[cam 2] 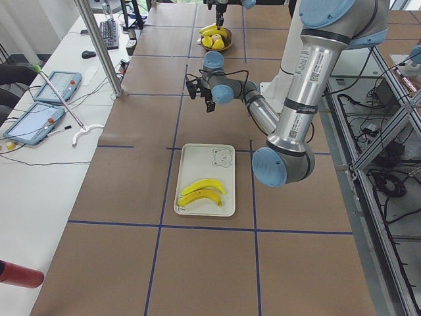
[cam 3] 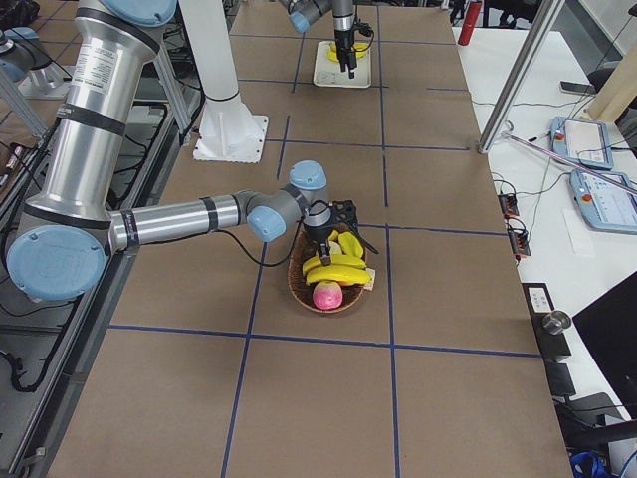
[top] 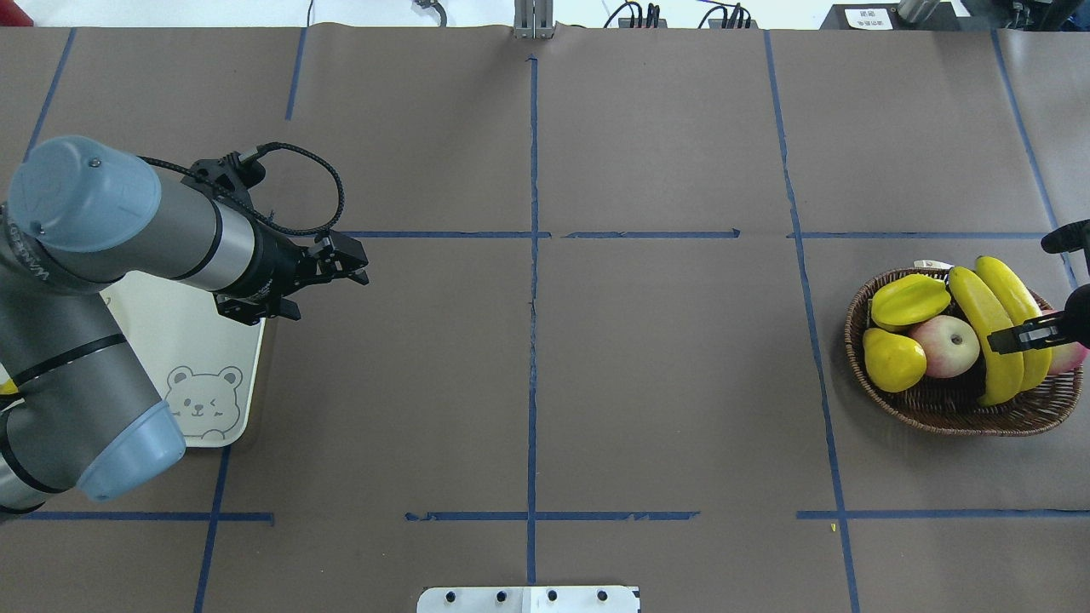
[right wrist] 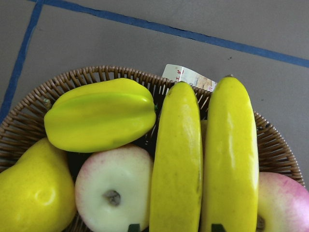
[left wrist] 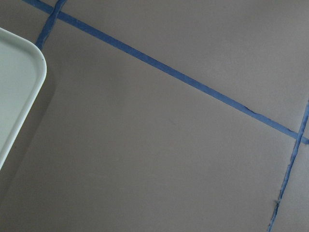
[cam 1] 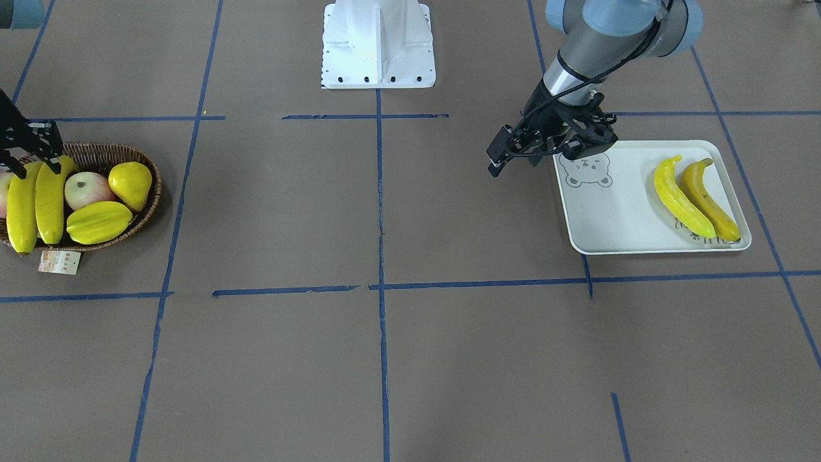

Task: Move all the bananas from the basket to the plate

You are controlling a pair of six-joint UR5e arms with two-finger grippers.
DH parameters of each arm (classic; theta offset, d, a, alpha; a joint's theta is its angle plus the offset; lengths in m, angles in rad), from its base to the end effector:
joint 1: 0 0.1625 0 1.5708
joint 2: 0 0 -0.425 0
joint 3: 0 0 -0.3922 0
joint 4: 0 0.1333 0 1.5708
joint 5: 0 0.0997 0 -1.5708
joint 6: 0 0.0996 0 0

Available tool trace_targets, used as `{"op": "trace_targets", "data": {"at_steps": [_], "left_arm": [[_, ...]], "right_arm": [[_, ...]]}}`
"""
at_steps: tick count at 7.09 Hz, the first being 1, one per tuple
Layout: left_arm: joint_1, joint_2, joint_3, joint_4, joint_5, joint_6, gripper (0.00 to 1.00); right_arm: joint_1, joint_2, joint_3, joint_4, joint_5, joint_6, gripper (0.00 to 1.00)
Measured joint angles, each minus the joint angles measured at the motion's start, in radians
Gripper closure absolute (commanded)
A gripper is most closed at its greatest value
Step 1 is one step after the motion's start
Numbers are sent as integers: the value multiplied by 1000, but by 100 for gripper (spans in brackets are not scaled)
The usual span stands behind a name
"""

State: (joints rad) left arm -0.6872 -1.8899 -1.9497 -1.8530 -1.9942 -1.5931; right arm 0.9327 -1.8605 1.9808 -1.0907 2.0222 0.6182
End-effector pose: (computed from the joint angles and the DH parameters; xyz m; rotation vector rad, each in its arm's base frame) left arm 0.3780 -0.4297 0.2817 -0.0529 1.0463 -0.4368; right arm -0.1666 -0.3755 0.5403 0.2203 -0.7010 -0.1545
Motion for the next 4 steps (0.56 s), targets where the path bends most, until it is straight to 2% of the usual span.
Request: {"op": "trace_targets", "data": {"at_steps": [4], "left_arm": [[0,0,1,0,0,-1,0]], "right_arm": [[-13,-2,-3,0,0,0,49]]}}
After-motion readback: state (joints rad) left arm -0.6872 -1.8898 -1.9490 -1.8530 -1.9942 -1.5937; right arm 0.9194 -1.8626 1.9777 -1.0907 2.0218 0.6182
